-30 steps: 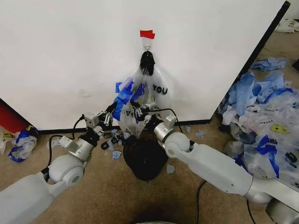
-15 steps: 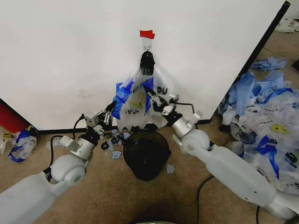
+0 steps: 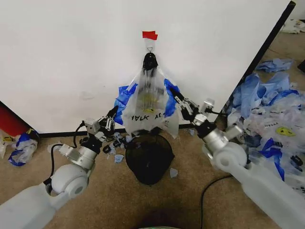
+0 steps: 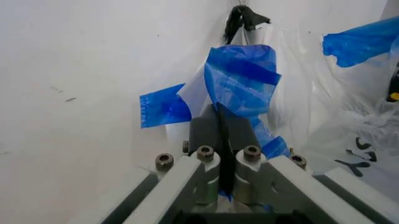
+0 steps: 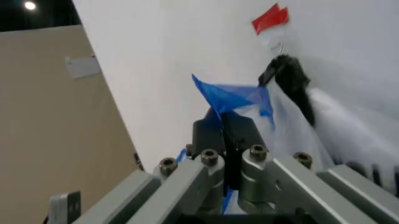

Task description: Pick up the garbage bag from the wall and place it over the trash bin.

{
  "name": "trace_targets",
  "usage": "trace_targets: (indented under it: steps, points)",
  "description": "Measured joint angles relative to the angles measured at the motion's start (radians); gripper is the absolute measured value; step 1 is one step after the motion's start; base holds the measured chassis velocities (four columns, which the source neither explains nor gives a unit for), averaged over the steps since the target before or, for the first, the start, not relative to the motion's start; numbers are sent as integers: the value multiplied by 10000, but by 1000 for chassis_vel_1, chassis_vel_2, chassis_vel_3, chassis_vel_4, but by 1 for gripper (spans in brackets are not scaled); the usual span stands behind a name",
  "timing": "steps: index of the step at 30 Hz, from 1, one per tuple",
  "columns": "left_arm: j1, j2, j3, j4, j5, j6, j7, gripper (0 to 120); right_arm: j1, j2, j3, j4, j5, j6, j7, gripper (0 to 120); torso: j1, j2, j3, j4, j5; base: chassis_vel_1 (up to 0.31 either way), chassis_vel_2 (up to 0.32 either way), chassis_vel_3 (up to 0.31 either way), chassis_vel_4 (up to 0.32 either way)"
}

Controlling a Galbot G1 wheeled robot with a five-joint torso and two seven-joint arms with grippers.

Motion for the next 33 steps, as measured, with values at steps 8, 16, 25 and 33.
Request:
trace_targets:
  steps: [8, 16, 25, 33]
  points:
    - [634, 264, -17, -808, 288, 31, -125, 0, -1337, -351, 212, 718, -486, 86, -72, 0, 0, 0, 2, -9, -5, 0, 0, 0, 0]
    - [952, 357, 14, -1133, 351, 79, -123, 0, -2140, -306, 111, 879, -1007, 190, -366, 0, 0, 0, 1, -11, -4, 0, 0, 0, 0]
    - [1846, 424, 34, -1169, 932, 24, -45, 0, -2300, -246, -220, 792, -1257, 300, -767, 0, 0, 0, 1, -9, -4, 0, 0, 0, 0]
    - [2207, 326, 34, -1014, 1230, -114, -16, 0, -2009, -216, -736, 550, -1372, 413, -894, 0, 1, 0, 1, -9, -5, 0, 0, 0, 0]
